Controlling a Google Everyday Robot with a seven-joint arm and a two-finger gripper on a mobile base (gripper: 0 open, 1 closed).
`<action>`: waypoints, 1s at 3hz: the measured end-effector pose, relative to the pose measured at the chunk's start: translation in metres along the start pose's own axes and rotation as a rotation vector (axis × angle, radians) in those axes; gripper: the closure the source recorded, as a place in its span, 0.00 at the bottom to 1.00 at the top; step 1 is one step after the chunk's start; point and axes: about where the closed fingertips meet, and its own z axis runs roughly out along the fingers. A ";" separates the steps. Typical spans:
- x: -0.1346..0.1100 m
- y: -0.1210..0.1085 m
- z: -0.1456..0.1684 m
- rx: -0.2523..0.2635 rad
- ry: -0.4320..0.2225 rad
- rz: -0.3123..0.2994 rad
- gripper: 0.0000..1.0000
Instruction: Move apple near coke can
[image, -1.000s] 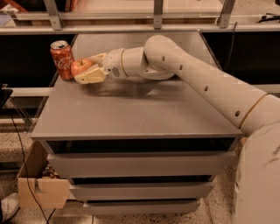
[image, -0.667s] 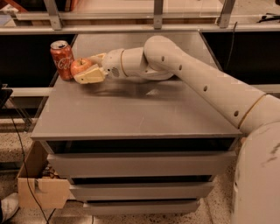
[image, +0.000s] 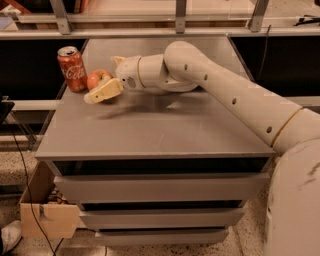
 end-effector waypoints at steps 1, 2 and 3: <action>0.000 0.000 -0.001 -0.002 -0.001 0.000 0.00; 0.002 -0.001 -0.013 0.000 0.015 -0.003 0.00; 0.004 -0.003 -0.034 0.022 0.038 -0.006 0.00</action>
Offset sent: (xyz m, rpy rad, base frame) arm -0.0017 -0.0374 0.0031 -0.0378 -0.0029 -0.0134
